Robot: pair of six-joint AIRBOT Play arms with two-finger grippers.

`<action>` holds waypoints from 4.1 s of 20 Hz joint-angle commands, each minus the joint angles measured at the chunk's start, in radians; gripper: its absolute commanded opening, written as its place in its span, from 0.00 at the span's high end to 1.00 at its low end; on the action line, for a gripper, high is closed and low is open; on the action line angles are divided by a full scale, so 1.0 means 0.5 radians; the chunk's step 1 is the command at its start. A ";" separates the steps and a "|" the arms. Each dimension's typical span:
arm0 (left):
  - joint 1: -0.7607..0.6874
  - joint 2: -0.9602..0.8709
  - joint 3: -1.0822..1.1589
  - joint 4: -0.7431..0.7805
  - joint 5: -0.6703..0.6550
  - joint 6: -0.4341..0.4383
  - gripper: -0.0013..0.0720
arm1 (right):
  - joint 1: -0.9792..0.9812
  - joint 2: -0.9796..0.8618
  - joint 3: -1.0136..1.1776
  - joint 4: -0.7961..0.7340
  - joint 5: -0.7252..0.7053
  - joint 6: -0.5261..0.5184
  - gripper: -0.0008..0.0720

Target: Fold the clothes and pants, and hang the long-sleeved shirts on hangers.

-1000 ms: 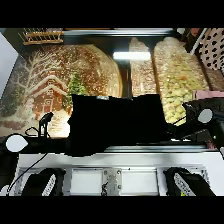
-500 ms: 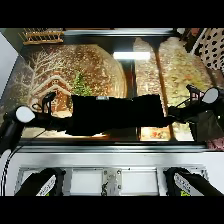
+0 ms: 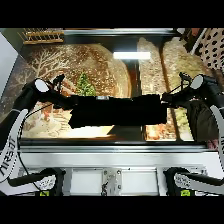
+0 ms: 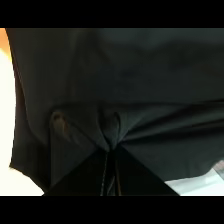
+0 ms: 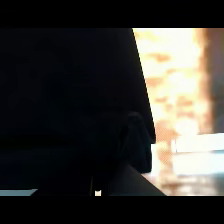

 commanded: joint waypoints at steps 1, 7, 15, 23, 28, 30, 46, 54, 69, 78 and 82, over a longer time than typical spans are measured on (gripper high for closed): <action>0.039 -0.240 0.195 -0.008 0.019 0.016 0.97 | 0.025 -0.102 0.030 0.085 -0.262 0.001 0.96; 0.003 -0.436 0.454 -0.023 0.072 0.069 0.39 | 0.025 -0.170 0.029 0.356 -0.632 -0.002 0.36; -0.006 -0.321 0.792 -0.024 0.062 0.061 0.49 | -0.264 -0.056 0.047 0.623 -0.397 -0.520 0.12; -0.442 -0.134 0.279 -0.488 0.364 0.059 0.97 | -0.845 -0.420 0.044 0.731 0.186 -1.194 0.12; -0.679 -0.181 0.246 -0.543 0.484 0.043 0.97 | -0.823 -0.701 0.041 1.019 0.234 -1.319 0.12; -0.735 -0.233 0.313 -0.543 0.492 -0.008 0.97 | -0.755 -0.784 0.039 1.160 0.290 -1.341 0.12; -0.818 -0.481 0.520 -0.530 0.578 -0.024 0.97 | -0.588 -0.540 0.053 0.935 0.179 -1.055 0.96; -1.036 -0.800 0.633 -0.550 0.626 -0.036 0.97 | -0.556 -0.166 0.418 0.418 0.596 -0.747 0.96; -1.368 -1.376 1.319 -0.544 0.455 -0.112 0.97 | 0.189 -0.065 0.839 0.230 0.815 -0.436 0.96; -1.250 -1.289 1.319 -0.523 0.450 -0.111 0.97 | 0.426 -0.065 0.844 0.316 0.793 -0.259 0.96; -1.005 -1.080 1.319 -0.321 0.350 -0.111 0.97 | 0.547 -0.069 0.843 0.394 0.684 -0.185 0.96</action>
